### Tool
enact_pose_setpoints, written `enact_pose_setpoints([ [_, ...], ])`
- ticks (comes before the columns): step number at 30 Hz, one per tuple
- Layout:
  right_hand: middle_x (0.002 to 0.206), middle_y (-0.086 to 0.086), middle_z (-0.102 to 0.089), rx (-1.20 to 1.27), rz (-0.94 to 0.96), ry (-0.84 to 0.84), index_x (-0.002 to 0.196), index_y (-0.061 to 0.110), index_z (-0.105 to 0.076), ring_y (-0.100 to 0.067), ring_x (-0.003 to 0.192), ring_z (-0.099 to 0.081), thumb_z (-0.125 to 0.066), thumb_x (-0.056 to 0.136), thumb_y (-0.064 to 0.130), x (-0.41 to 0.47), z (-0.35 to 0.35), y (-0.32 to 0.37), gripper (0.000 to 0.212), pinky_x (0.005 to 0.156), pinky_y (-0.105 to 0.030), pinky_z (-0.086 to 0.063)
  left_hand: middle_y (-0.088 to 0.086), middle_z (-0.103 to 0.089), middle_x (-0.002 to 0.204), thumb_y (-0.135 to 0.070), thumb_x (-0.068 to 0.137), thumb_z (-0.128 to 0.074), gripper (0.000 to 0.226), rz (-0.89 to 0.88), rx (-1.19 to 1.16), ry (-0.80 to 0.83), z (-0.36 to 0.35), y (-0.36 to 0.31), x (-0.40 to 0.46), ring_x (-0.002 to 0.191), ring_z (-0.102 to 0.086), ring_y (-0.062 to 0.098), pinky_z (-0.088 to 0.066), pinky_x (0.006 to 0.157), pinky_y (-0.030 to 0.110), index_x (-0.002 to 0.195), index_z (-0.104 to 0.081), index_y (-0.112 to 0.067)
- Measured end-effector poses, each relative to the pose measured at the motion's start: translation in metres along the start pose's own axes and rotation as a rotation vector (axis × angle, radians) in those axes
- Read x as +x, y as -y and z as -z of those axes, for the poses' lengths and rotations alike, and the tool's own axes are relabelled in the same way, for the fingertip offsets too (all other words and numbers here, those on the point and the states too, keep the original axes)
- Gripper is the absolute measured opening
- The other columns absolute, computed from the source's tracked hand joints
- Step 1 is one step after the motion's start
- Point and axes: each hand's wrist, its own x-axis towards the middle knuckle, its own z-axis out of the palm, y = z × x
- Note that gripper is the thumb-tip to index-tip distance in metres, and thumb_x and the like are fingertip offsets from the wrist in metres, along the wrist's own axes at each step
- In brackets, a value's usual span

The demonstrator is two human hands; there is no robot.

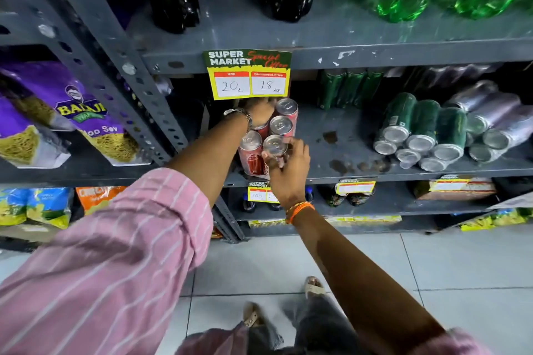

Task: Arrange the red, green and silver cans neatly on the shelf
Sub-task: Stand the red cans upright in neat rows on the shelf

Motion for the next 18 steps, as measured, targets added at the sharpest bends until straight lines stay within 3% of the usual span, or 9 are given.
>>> enact_pose_setpoints([
  [4,0.114,-0.001,-0.06,0.132,-0.071,-0.018,0.118,0.018,-0.053,-0.02,0.102,-0.062,-0.076,0.075,0.016,0.013,0.008,-0.003,0.049,0.094,-0.04,-0.053,0.019,-0.044,0.15,-0.023,0.105,-0.03,0.044,-0.009,0.033,-0.115,0.004,0.004,-0.003,0.137,-0.042,0.034,-0.033,0.106,0.032,0.14,-0.044,-0.001],
  [7,0.114,-0.001,-0.066,0.237,-0.185,-0.003,0.126,0.007,-0.055,-0.014,0.101,-0.064,-0.077,0.079,0.008,0.029,0.02,-0.009,0.051,0.096,-0.034,-0.055,0.022,-0.046,0.147,-0.023,0.105,-0.027,0.046,0.017,0.033,-0.132,0.007,0.013,-0.009,0.136,-0.044,0.035,-0.034,0.105,0.032,0.139,-0.045,0.003],
  [10,0.112,-0.009,-0.073,0.184,-0.187,0.083,0.12,0.006,-0.065,-0.02,0.102,-0.07,-0.073,0.08,0.009,0.057,0.03,-0.02,0.041,0.096,-0.044,-0.057,0.025,-0.047,0.145,-0.021,0.105,-0.026,0.047,0.061,-0.031,-0.171,0.007,0.022,-0.021,0.135,-0.044,0.035,-0.034,0.1,0.029,0.138,-0.045,0.007],
  [14,0.105,-0.002,-0.072,0.194,-0.167,0.195,0.114,0.008,-0.069,-0.013,0.095,-0.063,-0.059,0.082,0.004,0.091,0.03,-0.02,0.034,0.1,-0.046,-0.054,0.026,-0.045,0.146,-0.03,0.102,-0.031,0.051,0.117,-0.114,-0.269,-0.007,0.046,-0.038,0.135,-0.043,0.04,-0.035,0.108,0.039,0.138,-0.045,0.004],
  [17,0.108,-0.005,-0.069,0.231,-0.201,0.28,0.119,0.008,-0.067,-0.016,0.099,-0.061,-0.053,0.089,0.001,0.108,0.031,-0.01,0.034,0.105,-0.046,-0.05,0.026,-0.055,0.131,-0.042,0.097,-0.03,0.052,0.212,-0.094,-0.318,-0.018,0.059,-0.055,0.122,-0.055,0.041,-0.044,0.1,0.043,0.12,-0.056,-0.003],
  [18,0.11,-0.009,-0.068,0.249,-0.202,0.329,0.121,0.004,-0.065,-0.019,0.101,-0.06,-0.049,0.092,-0.004,0.112,0.031,-0.007,0.034,0.107,-0.046,-0.049,0.027,-0.05,0.137,-0.043,0.097,-0.029,0.052,0.223,-0.088,-0.323,-0.022,0.059,-0.063,0.128,-0.051,0.042,-0.043,0.103,0.044,0.118,-0.056,-0.004],
])
